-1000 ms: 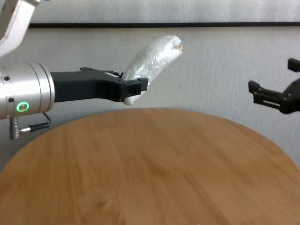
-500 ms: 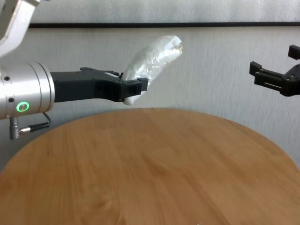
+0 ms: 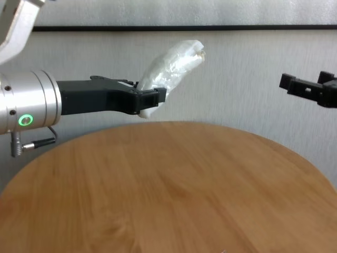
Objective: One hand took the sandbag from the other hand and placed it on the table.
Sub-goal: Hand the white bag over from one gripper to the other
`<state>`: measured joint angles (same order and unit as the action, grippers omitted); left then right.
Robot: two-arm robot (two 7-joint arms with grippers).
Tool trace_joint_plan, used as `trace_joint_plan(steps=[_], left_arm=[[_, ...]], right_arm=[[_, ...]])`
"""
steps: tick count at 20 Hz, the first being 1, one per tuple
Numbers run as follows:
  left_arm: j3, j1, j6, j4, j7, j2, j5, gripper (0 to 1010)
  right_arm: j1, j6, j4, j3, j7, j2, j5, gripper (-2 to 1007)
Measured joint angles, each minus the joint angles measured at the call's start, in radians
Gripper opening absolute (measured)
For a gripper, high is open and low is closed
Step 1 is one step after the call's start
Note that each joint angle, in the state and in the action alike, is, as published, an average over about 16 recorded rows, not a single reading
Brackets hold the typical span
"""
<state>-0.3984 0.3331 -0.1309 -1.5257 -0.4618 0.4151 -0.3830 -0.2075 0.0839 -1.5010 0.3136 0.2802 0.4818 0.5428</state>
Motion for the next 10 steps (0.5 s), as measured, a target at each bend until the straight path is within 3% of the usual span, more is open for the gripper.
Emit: trace_joint_plan(steps=[5,10], left_arm=[[0.000,0.000,0.000,0.000,0.000,0.000,0.000,400],[0.000,0.000,0.000,0.000,0.000,0.000,0.000,400]], right_arm=[[0.006,-0.132,-0.031,-0.030,0.061,-0.016,0.148,1002],[0.005,-0.249,-0.053,-0.052,0.088,-0.041,0.286,1002]])
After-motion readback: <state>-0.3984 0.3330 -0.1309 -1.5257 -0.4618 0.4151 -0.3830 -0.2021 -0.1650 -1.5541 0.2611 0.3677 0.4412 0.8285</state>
